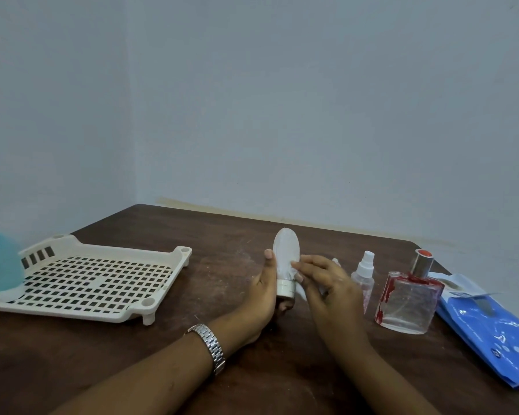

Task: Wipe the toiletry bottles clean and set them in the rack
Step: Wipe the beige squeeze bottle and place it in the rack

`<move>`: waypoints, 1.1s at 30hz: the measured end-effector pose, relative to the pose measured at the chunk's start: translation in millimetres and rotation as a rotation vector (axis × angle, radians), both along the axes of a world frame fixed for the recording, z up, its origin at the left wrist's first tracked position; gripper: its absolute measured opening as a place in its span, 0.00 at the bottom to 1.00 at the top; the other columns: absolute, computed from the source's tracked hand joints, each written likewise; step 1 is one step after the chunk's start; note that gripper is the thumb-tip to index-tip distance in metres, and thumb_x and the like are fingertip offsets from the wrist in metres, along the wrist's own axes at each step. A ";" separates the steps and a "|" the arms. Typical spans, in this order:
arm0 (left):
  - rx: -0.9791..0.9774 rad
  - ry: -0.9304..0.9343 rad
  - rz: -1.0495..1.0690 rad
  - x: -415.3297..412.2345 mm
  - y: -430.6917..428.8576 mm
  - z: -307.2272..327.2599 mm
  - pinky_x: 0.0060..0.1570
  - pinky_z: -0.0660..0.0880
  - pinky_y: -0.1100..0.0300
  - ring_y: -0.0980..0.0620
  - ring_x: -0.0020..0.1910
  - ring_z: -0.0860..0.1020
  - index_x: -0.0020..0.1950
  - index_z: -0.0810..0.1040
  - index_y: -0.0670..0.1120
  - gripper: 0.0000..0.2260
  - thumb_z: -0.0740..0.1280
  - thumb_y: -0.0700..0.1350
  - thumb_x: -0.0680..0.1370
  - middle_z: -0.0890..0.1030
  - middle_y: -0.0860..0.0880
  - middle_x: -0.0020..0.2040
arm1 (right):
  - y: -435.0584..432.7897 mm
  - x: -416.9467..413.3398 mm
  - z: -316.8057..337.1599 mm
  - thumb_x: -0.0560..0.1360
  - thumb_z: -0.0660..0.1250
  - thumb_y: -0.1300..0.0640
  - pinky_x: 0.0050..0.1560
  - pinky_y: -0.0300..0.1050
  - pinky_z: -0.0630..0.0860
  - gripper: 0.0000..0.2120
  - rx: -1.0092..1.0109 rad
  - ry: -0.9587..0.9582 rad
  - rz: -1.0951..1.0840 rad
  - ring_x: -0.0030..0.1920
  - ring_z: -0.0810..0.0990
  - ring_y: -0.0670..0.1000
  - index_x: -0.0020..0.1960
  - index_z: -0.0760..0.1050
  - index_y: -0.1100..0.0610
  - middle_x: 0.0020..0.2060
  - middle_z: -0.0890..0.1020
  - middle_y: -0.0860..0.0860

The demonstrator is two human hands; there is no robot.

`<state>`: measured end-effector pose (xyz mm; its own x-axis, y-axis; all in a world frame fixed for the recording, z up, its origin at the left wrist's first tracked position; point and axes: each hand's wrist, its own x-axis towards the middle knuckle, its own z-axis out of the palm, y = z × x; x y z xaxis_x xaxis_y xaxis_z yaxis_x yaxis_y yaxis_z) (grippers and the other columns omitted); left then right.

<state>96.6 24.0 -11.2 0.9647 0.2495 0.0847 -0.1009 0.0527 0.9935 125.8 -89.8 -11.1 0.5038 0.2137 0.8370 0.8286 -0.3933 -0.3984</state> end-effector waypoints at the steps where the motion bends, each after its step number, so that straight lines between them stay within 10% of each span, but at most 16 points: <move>1: 0.002 -0.009 0.000 0.5 0.4 -0.9 0.21 0.64 0.68 0.56 0.20 0.67 0.37 0.73 0.43 0.31 0.43 0.65 0.77 0.69 0.51 0.20 | 0.9 -0.6 -0.5 0.69 0.71 0.69 0.54 0.19 0.62 0.12 -0.015 -0.011 -0.006 0.49 0.78 0.38 0.50 0.82 0.57 0.47 0.82 0.47; 20: 0.022 -0.025 -0.006 3.1 3.2 -4.9 0.35 0.69 0.61 0.49 0.35 0.74 0.42 0.75 0.45 0.29 0.47 0.68 0.70 0.75 0.42 0.37 | 0.8 -13.0 3.8 0.71 0.62 0.60 0.53 0.33 0.71 0.11 -0.196 -0.139 0.034 0.46 0.79 0.45 0.46 0.83 0.58 0.44 0.83 0.49; 26: 0.008 -0.007 -0.006 3.3 5.5 -1.9 0.27 0.67 0.66 0.56 0.26 0.70 0.41 0.73 0.44 0.27 0.45 0.63 0.79 0.72 0.50 0.26 | -6.1 -5.6 0.5 0.66 0.70 0.70 0.47 0.38 0.76 0.13 -0.299 -0.164 0.037 0.45 0.79 0.46 0.46 0.82 0.56 0.43 0.83 0.49; 33: 0.133 -0.036 -0.132 -0.6 5.8 -3.0 0.25 0.66 0.67 0.57 0.24 0.69 0.45 0.74 0.45 0.29 0.45 0.66 0.74 0.73 0.51 0.26 | -3.5 -8.1 8.8 0.71 0.58 0.57 0.51 0.34 0.72 0.14 -0.225 -0.146 -0.003 0.46 0.80 0.48 0.47 0.82 0.58 0.44 0.83 0.50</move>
